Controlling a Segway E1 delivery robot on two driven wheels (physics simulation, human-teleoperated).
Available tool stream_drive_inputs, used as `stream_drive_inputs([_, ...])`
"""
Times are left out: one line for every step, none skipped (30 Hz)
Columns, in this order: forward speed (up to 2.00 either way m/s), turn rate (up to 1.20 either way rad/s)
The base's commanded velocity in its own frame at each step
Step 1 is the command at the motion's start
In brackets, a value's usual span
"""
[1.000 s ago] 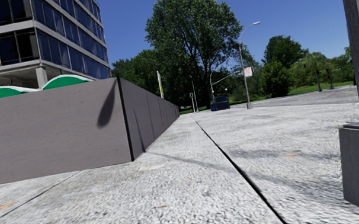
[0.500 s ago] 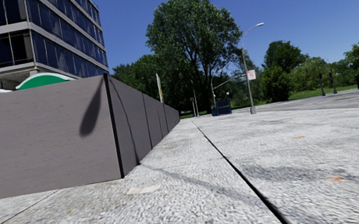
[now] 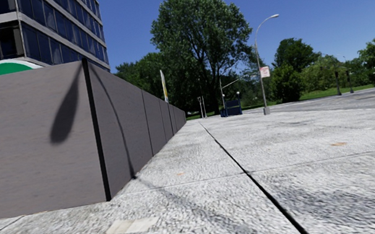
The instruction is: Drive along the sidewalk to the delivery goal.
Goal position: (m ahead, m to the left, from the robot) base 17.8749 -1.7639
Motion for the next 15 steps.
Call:
stream_drive_inputs([1.63,-0.53])
stream_drive_inputs([1.63,-0.68])
stream_drive_inputs([1.63,-0.81])
stream_drive_inputs([1.63,-0.94])
stream_drive_inputs([1.63,-0.97])
stream_drive_inputs([1.63,-0.97])
stream_drive_inputs([1.63,-0.98])
stream_drive_inputs([1.63,-0.98])
stream_drive_inputs([1.63,-0.98])
stream_drive_inputs([1.63,-0.57])
stream_drive_inputs([1.63,-0.06])
stream_drive_inputs([1.63,0.0])
stream_drive_inputs([1.63,0.0])
stream_drive_inputs([1.63,0.0])
stream_drive_inputs([1.63,0.0])
